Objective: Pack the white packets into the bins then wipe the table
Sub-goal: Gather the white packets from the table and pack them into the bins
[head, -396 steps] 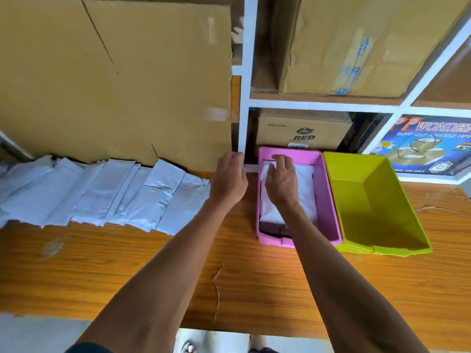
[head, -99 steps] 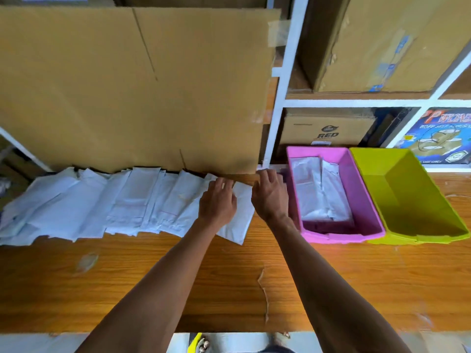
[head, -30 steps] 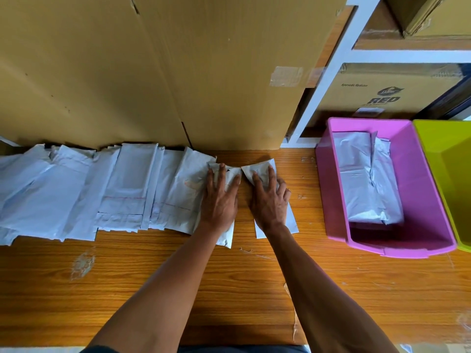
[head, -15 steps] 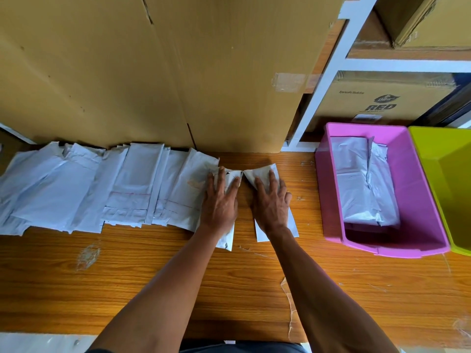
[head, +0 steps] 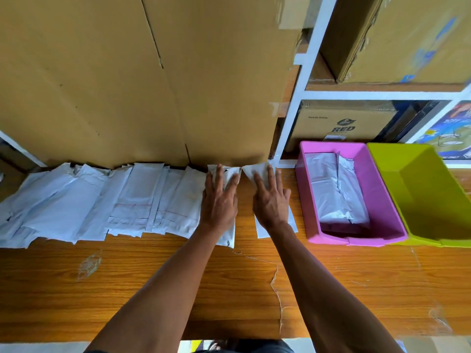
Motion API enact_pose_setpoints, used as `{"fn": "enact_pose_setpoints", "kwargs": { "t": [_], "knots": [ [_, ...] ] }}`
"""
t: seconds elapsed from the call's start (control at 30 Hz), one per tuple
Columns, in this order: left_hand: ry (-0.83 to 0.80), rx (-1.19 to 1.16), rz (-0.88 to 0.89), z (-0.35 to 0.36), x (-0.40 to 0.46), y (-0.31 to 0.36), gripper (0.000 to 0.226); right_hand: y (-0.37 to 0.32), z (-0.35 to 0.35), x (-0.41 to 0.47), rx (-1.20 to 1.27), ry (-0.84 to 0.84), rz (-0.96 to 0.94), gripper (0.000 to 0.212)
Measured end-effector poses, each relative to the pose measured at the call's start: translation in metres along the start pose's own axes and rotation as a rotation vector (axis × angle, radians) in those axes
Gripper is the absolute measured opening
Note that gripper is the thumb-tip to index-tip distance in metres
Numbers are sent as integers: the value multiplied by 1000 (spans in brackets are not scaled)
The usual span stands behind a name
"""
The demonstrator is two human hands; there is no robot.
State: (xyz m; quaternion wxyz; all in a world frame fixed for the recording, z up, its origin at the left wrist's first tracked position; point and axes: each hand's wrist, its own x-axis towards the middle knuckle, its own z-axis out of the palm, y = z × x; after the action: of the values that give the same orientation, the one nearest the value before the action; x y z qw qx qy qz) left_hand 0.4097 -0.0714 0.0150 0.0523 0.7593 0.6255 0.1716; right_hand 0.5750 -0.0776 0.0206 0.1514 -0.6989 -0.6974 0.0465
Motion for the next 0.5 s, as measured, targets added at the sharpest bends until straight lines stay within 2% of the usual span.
{"fn": "enact_pose_setpoints", "kwargs": {
  "t": [0.5],
  "knots": [
    [145,-43,75,-70,-42,81,56,14,-98,-61,-33,162,-15,59]
  ]
}}
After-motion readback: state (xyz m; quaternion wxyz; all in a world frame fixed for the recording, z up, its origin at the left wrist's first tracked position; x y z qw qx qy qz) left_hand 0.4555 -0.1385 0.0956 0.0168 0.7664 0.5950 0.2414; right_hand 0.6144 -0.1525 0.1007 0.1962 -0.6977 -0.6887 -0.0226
